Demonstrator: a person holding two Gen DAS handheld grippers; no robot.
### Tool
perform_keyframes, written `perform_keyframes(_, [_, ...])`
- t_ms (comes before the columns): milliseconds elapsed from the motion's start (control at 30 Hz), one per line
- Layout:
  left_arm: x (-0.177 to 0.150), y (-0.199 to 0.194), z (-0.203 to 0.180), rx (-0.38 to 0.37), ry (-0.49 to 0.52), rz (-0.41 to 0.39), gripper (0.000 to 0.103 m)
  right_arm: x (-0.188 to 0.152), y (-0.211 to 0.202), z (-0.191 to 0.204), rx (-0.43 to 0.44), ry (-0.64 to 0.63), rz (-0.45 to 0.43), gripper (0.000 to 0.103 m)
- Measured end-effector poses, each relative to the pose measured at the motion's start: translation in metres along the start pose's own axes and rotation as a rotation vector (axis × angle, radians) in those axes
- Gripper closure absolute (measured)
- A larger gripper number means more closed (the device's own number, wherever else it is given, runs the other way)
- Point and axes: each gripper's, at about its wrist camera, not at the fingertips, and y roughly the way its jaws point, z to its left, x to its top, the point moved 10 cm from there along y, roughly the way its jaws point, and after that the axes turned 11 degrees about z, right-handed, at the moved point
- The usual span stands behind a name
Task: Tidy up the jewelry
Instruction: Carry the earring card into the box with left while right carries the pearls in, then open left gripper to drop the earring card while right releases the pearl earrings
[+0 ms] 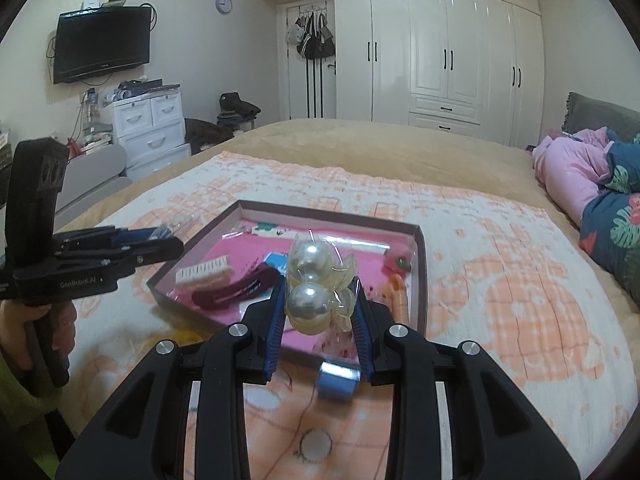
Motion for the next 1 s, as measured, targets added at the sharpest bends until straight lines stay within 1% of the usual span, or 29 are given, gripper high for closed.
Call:
perform_keyframes(100, [0.0,0.005,0.008,0.005,-0.015,0.005,0.071,0.005,0.013,-0.004,-0.009,0.008,0.011,0.074])
perform_keyframes(200, [0.0,0.012,0.019,0.019,-0.034,0.011,0.071,0.004,0.032,-0.012,-0.021,0.033,0.051,0.074])
perform_keyframes(467, [-0.001,0.029,0.053,0.071,-0.084,0.031,0.07,-0.013,0.076,-0.023,-0.062,0.053,0.148,0.074])
perform_keyframes(600, [-0.005,0.034,0.06,0.075,-0.098,0.04,0.07,-0.022,0.09,-0.026,-0.073,0.065,0.185,0.074])
perform_keyframes(733, [-0.005,0.036,0.061,0.077,-0.095,0.04,0.07,-0.026,0.095,-0.026,-0.077,0.072,0.195,0.073])
perform_keyframes(800, [-0.007,0.036,0.062,0.076,-0.098,0.042,0.069,-0.025,0.092,-0.024,-0.074,0.069,0.183,0.069])
perform_keyframes(833, [-0.007,0.037,0.063,0.076,-0.1,0.043,0.069,-0.024,0.089,-0.023,-0.074,0.065,0.173,0.063])
perform_keyframes(867, [-0.008,0.038,0.063,0.075,-0.102,0.044,0.069,-0.024,0.086,-0.022,-0.072,0.065,0.165,0.054])
perform_keyframes(900, [-0.009,0.038,0.064,0.075,-0.103,0.045,0.069,-0.023,0.082,-0.021,-0.068,0.066,0.149,0.051])
perform_keyframes(933, [-0.008,0.038,0.063,0.076,-0.102,0.045,0.069,-0.022,0.078,-0.02,-0.064,0.063,0.138,0.049])
perform_keyframes(1000, [-0.009,0.038,0.063,0.078,-0.099,0.043,0.068,-0.022,0.069,-0.017,-0.065,0.05,0.116,0.048])
